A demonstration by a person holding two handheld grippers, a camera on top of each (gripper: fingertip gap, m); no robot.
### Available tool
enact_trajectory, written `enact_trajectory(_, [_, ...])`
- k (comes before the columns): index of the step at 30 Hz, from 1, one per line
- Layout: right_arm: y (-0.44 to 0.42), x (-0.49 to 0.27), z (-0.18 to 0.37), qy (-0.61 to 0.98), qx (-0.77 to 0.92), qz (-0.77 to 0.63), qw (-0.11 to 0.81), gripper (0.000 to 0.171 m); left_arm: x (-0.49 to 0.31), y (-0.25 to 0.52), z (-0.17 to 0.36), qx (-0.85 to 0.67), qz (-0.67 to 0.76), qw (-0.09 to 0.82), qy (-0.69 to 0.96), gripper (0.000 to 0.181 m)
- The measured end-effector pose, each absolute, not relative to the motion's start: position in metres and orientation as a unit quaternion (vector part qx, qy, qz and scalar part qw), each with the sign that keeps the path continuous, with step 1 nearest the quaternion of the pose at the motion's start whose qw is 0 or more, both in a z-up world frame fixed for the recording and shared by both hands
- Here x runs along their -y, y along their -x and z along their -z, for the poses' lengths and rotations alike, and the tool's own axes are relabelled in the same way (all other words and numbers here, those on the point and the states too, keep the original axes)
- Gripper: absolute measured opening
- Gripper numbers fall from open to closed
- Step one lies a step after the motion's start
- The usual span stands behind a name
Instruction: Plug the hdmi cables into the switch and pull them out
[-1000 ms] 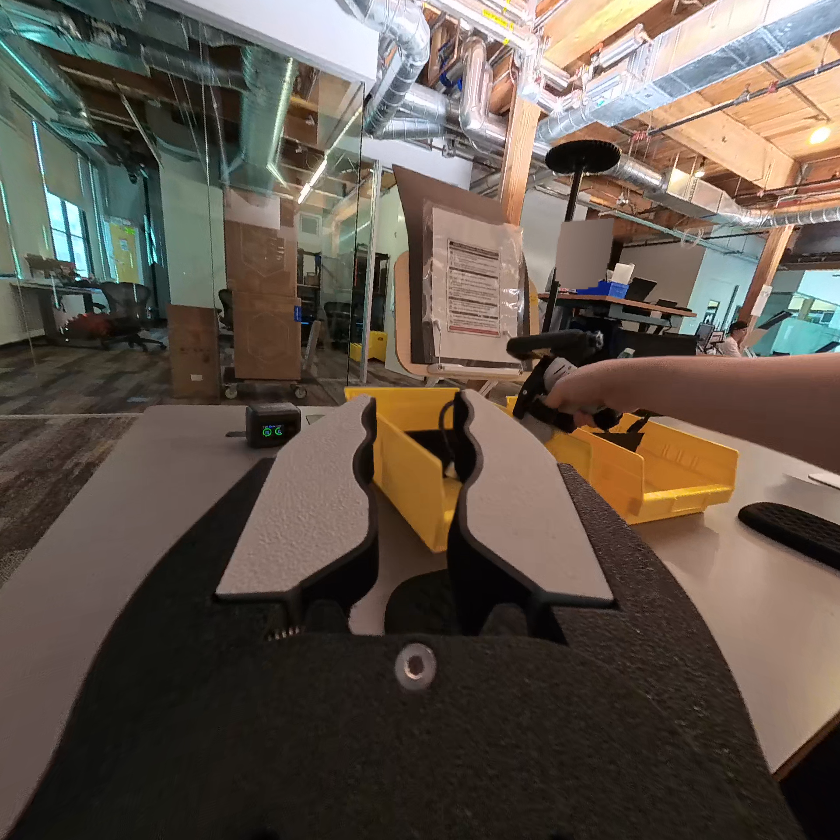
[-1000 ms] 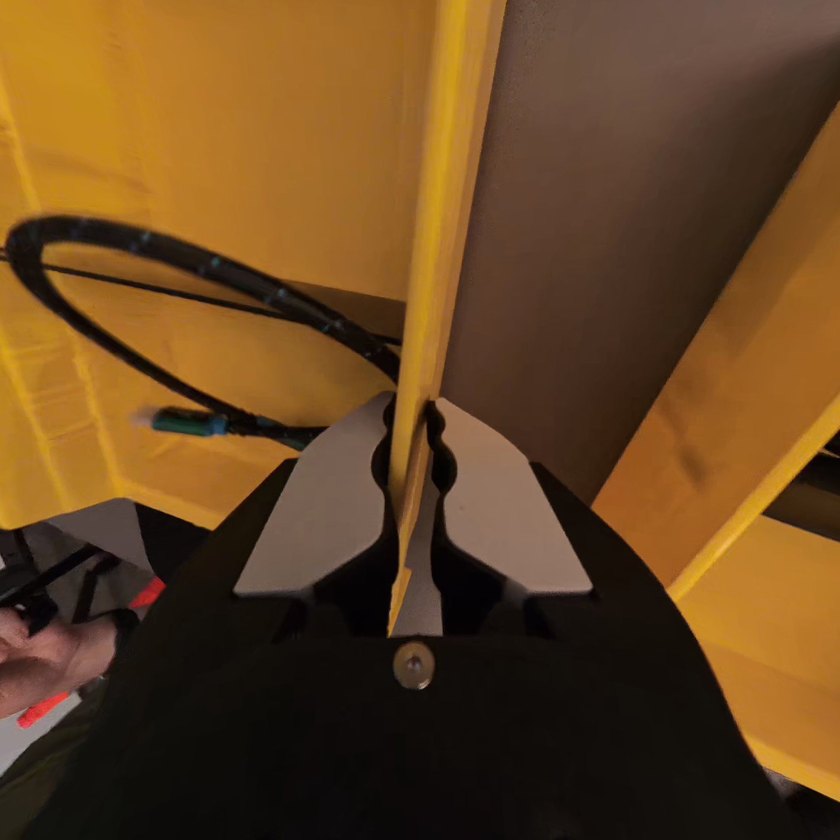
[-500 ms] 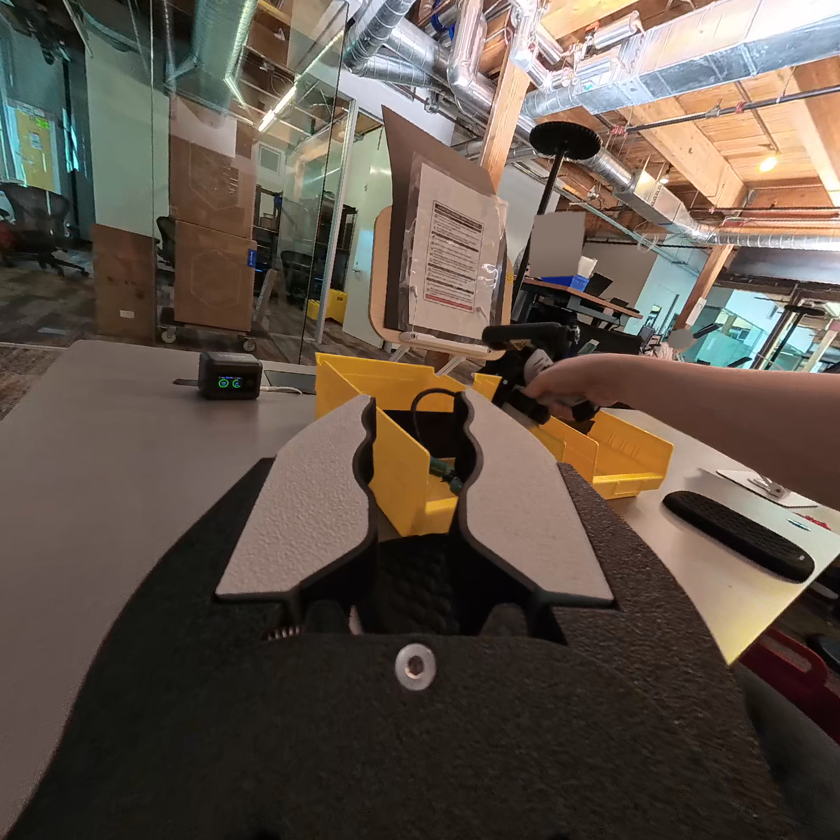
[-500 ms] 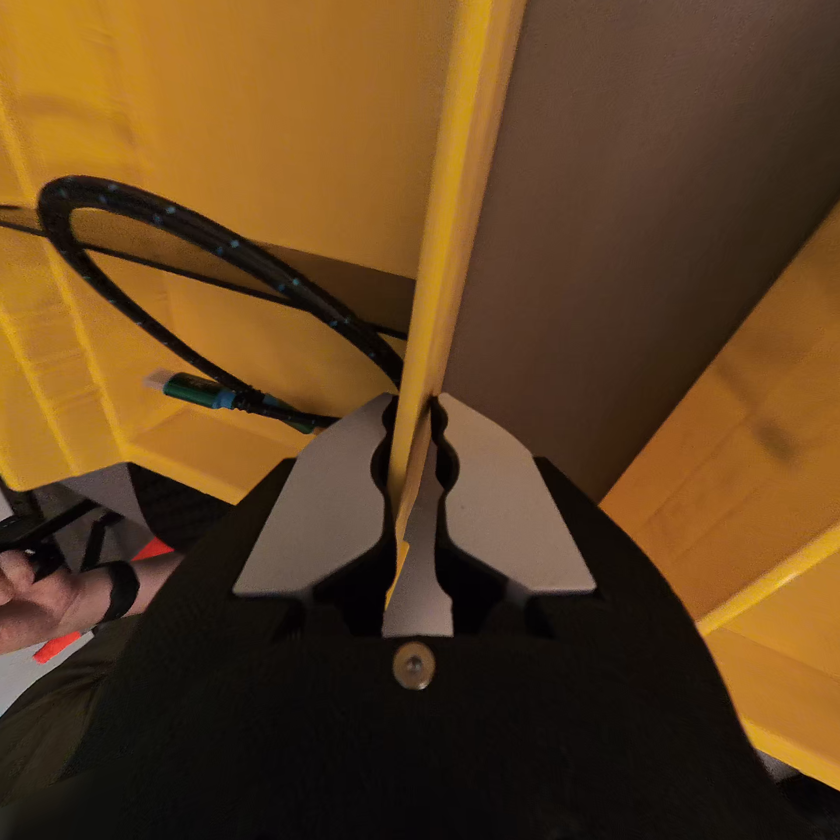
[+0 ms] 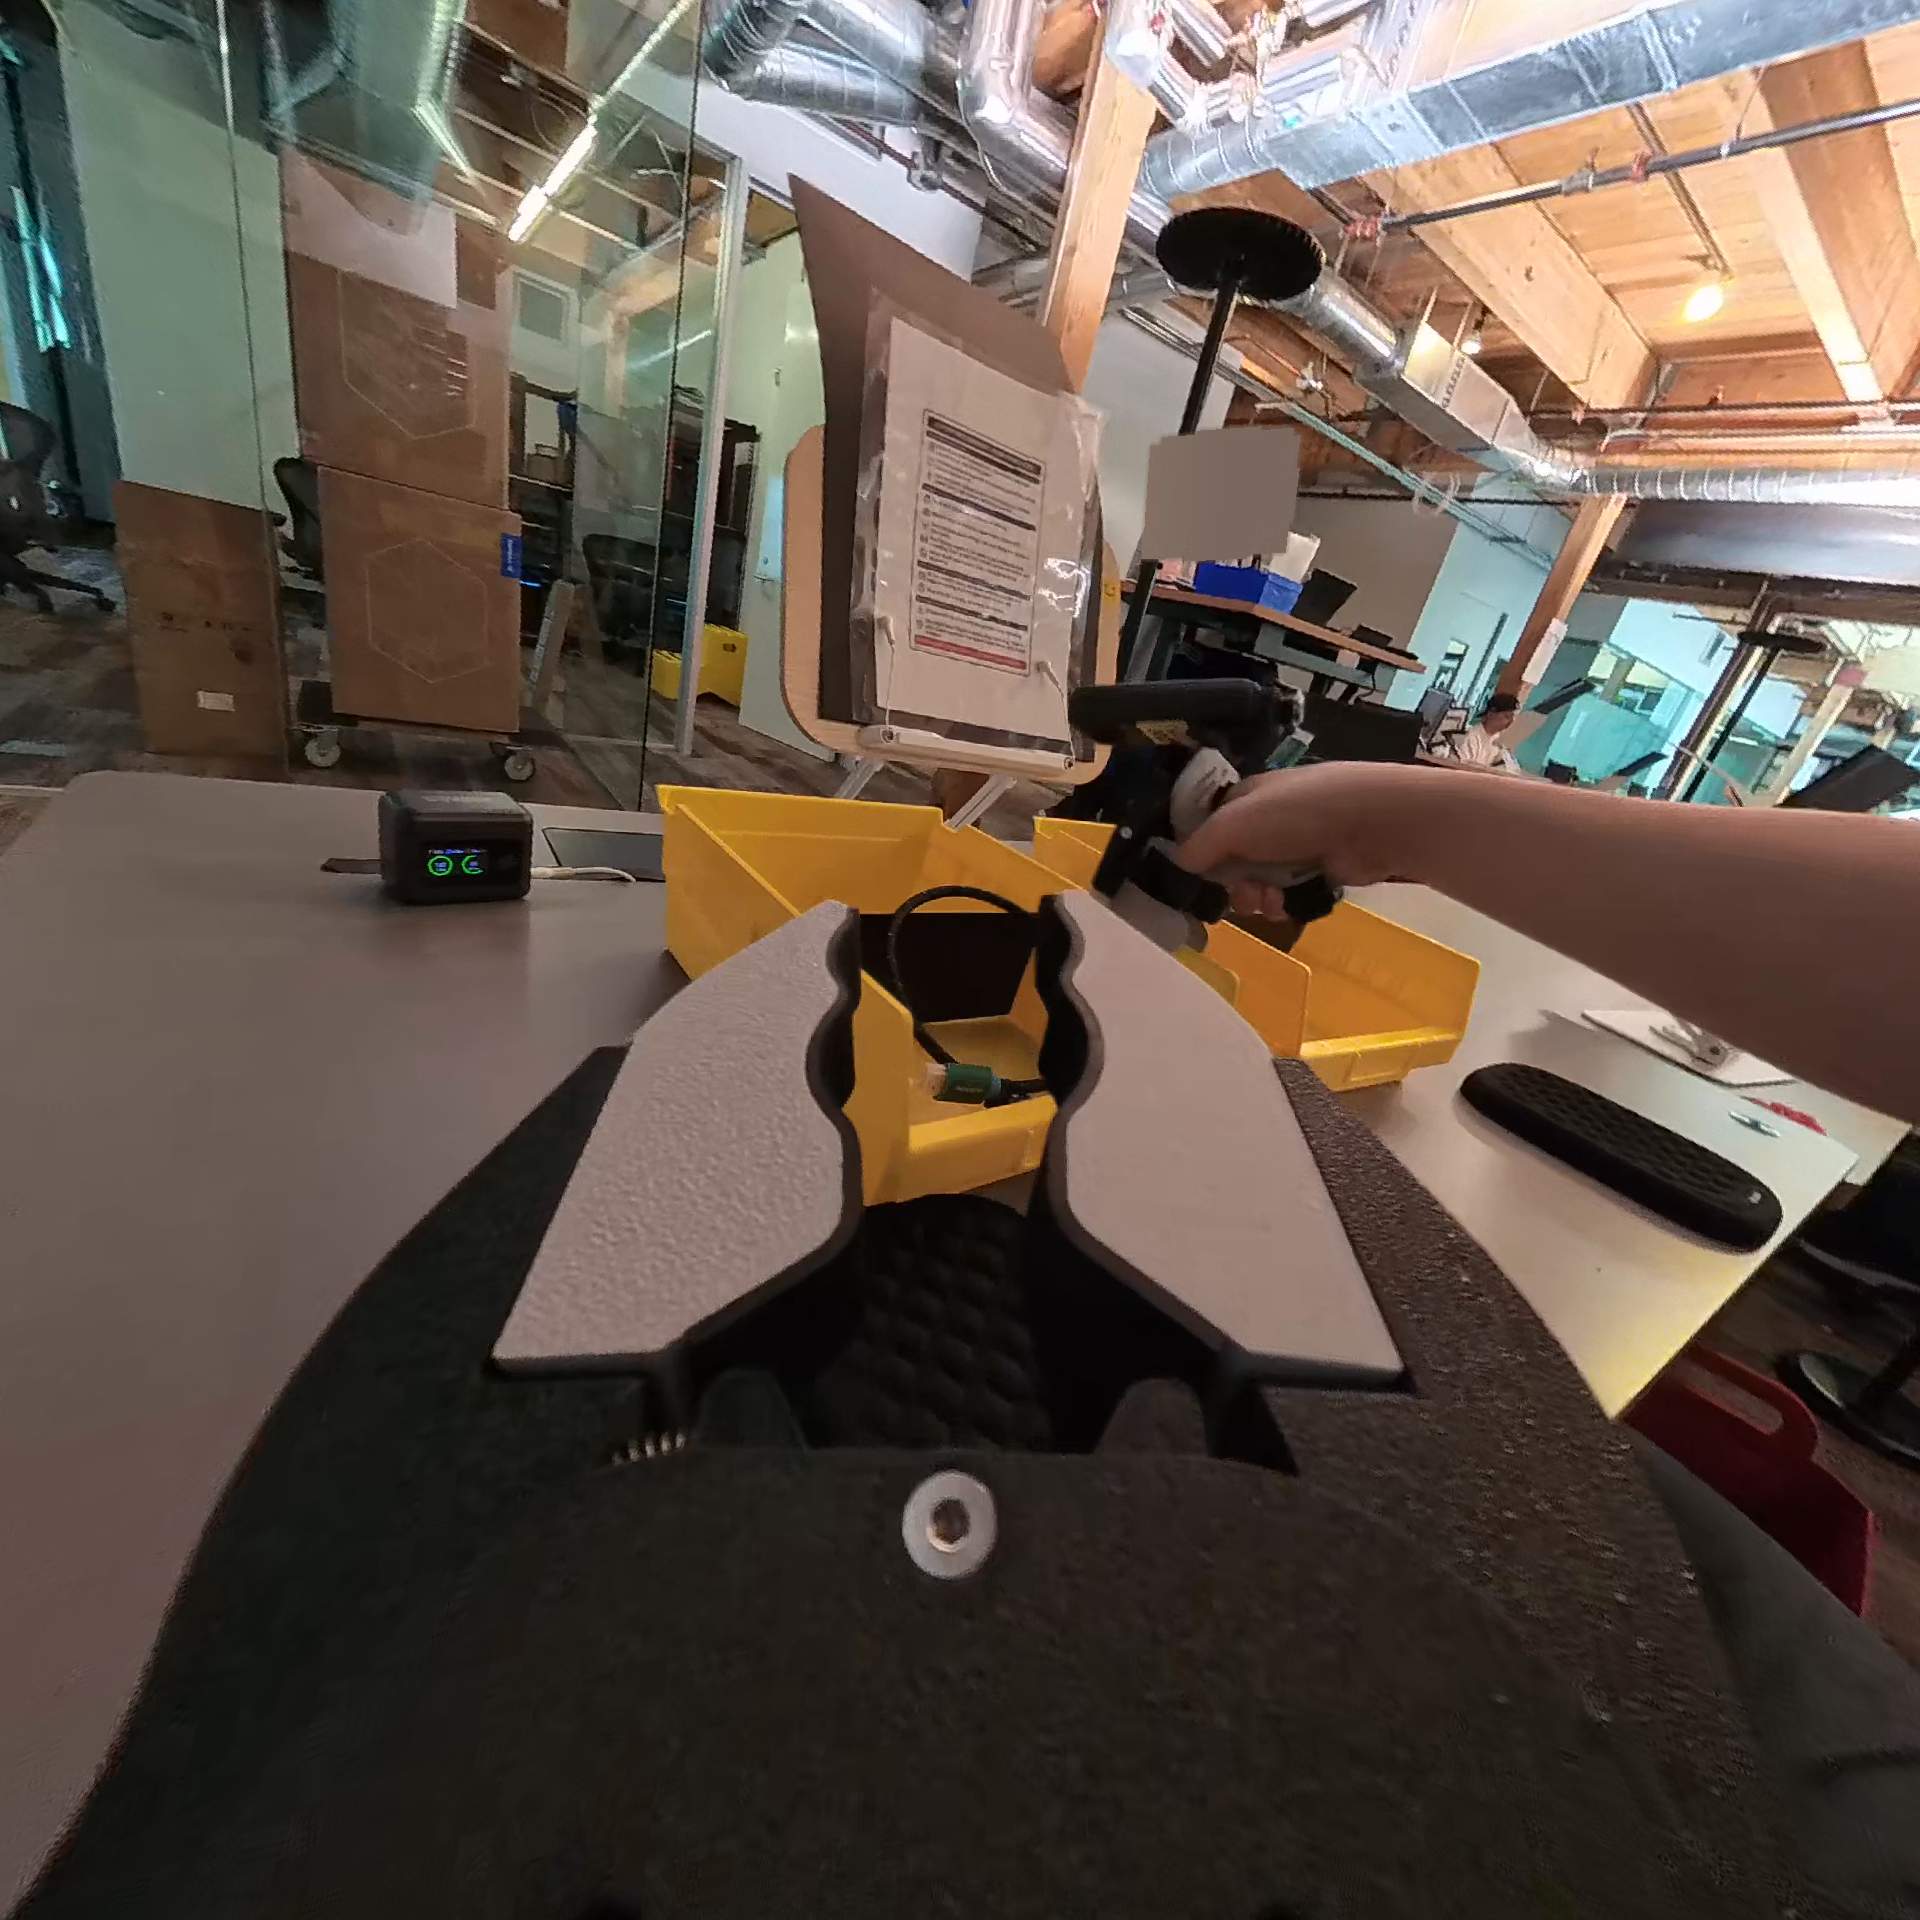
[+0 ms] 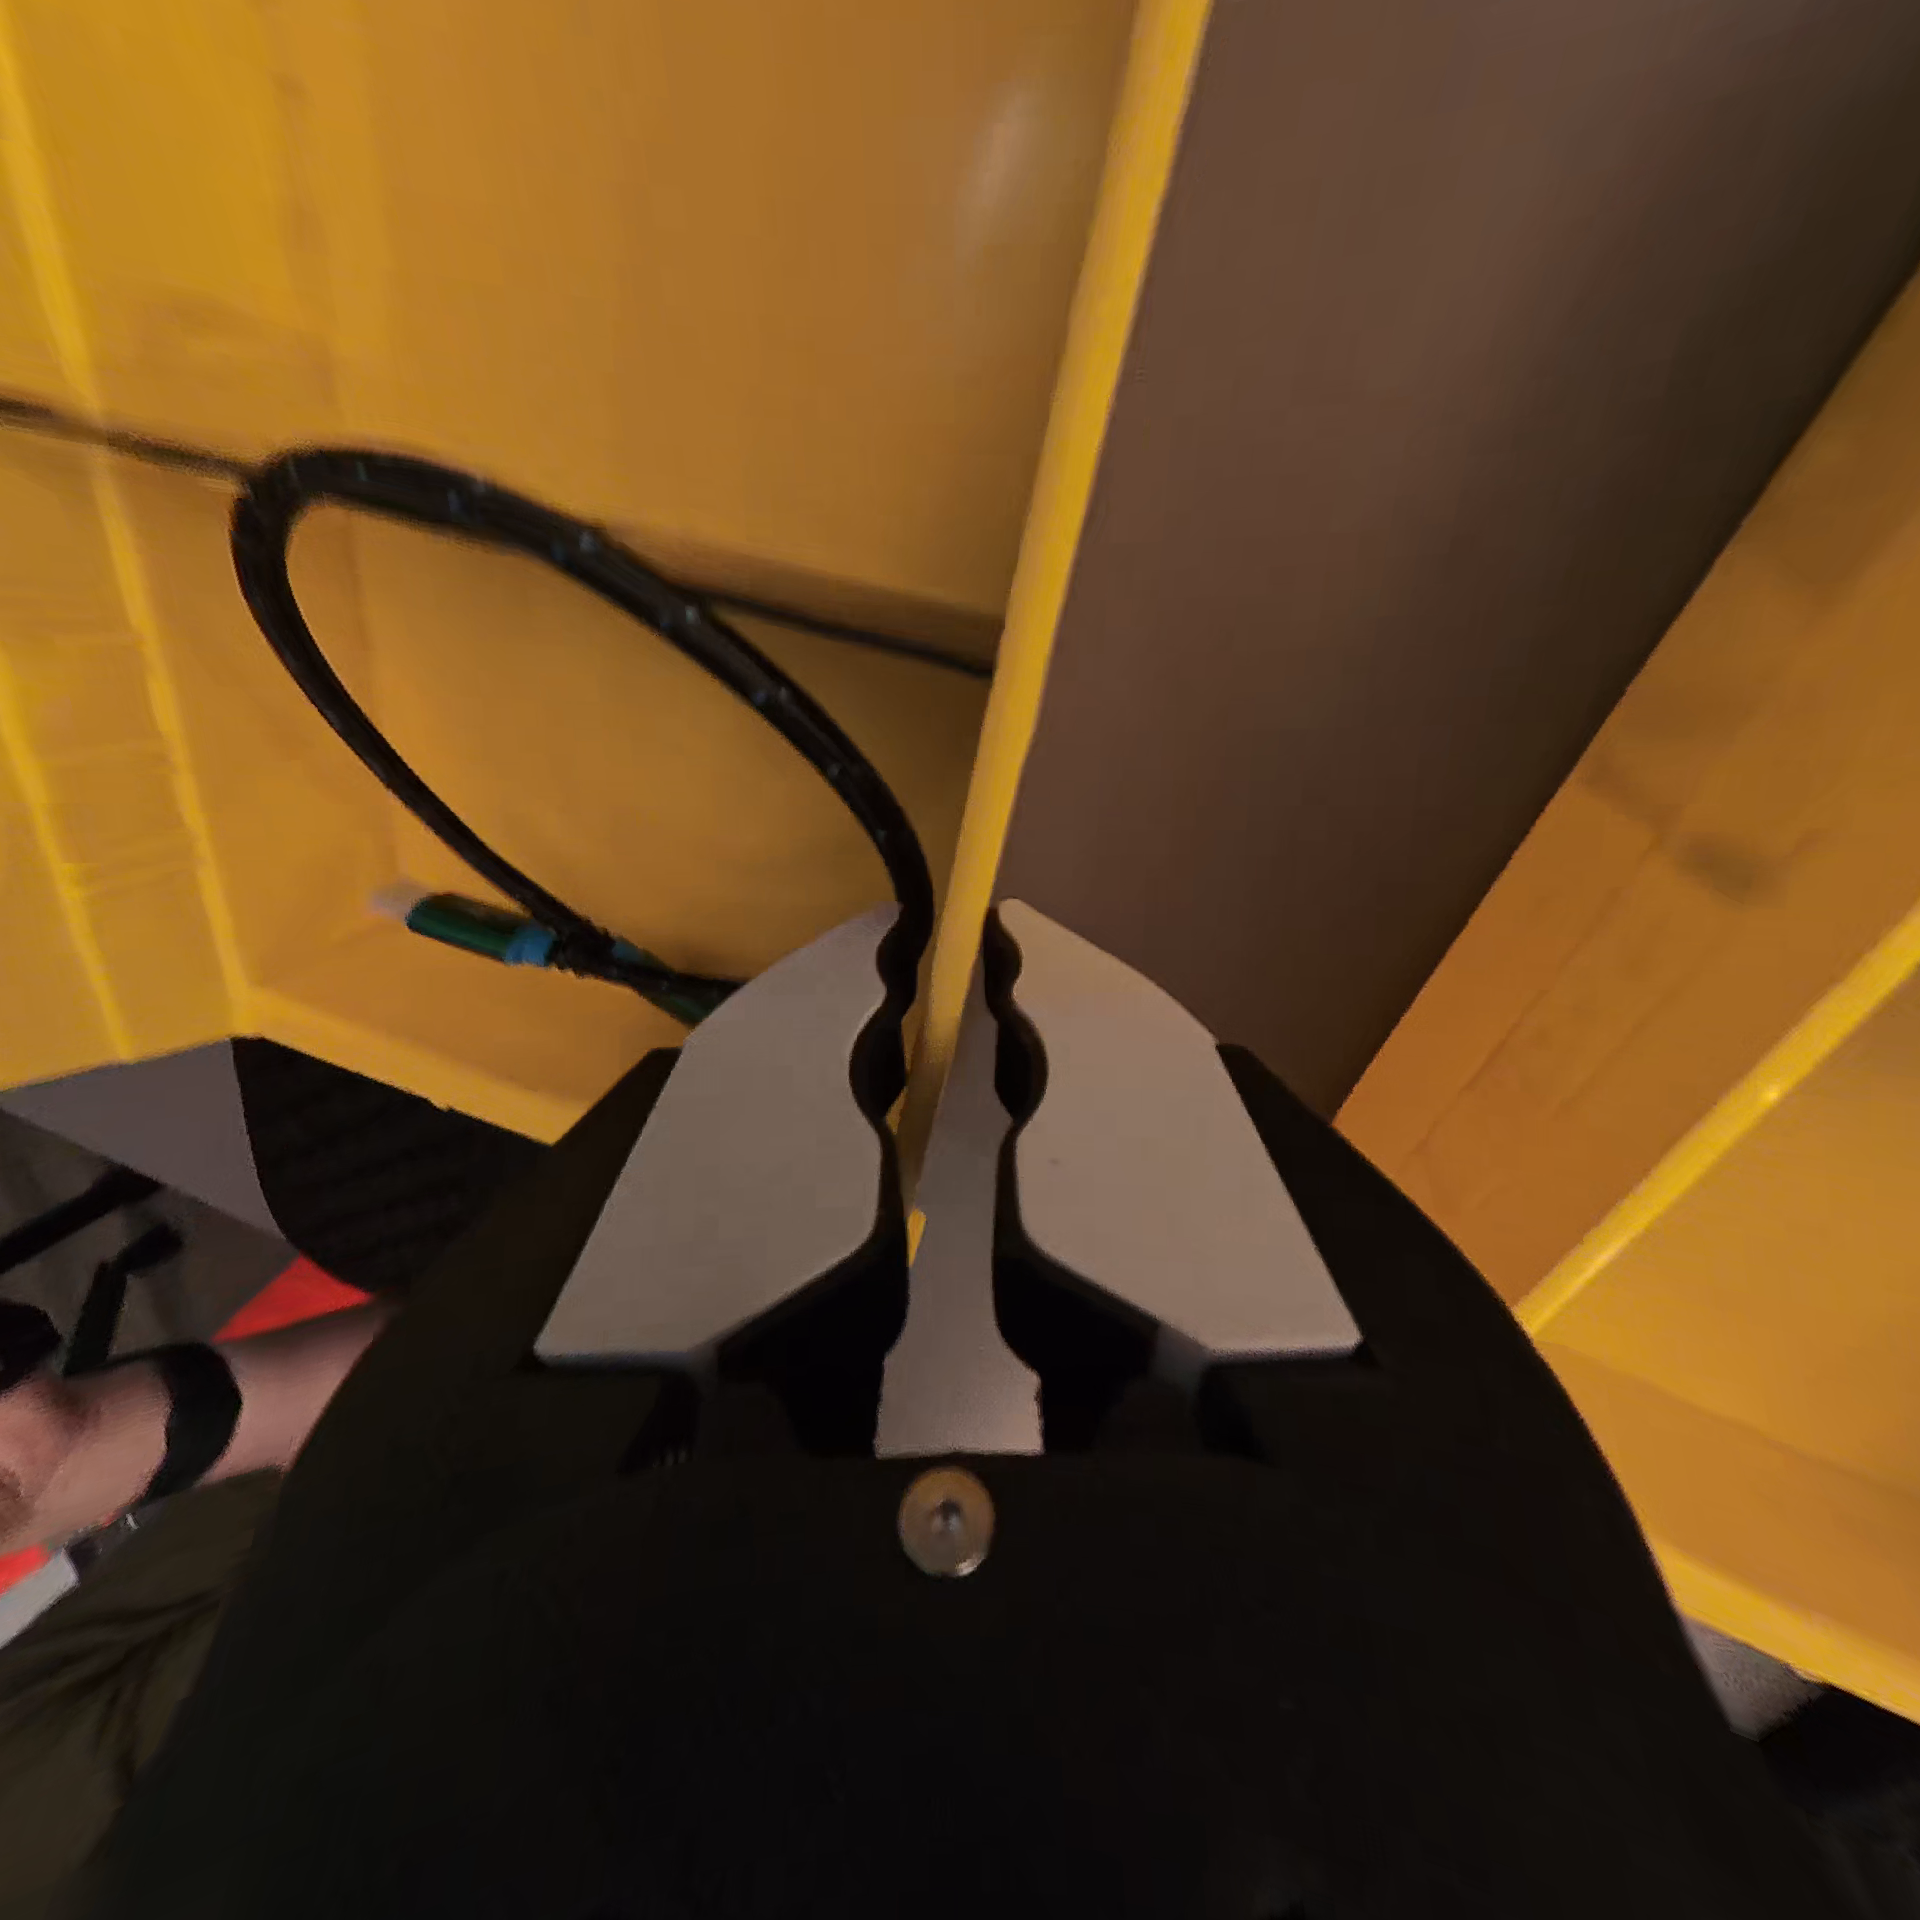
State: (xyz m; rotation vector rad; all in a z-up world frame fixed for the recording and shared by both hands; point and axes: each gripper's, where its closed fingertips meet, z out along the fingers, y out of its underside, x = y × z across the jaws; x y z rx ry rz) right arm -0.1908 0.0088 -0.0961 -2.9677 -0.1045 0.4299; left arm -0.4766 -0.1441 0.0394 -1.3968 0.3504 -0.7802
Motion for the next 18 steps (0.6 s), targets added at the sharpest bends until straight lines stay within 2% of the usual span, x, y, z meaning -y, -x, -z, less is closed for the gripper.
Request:
enact_trajectory(4, [0.188, -0.031, 0.094, 0.983, -0.008, -0.155, 0.102, 0.013, 0.144, 0.477, -0.038, -0.162, 0.342, 0.681, 0.626, 0.031])
enact_trajectory(8, [0.187, -0.034, 0.109, 0.991, 0.007, -0.102, 0.087, 0.008, 0.141, 0.476, -0.032, -0.164, 0.350, 0.671, 0.633, 0.031])
enact_trajectory(11, [0.187, -0.029, 0.127, 0.997, 0.026, -0.057, 0.054, 0.010, 0.138, 0.476, -0.028, -0.165, 0.350, 0.665, 0.639, 0.031])
enact_trajectory(18, [0.189, -0.036, 0.127, 0.995, 0.016, -0.086, 0.047, 0.006, 0.133, 0.465, -0.016, -0.182, 0.353, 0.644, 0.654, 0.030])
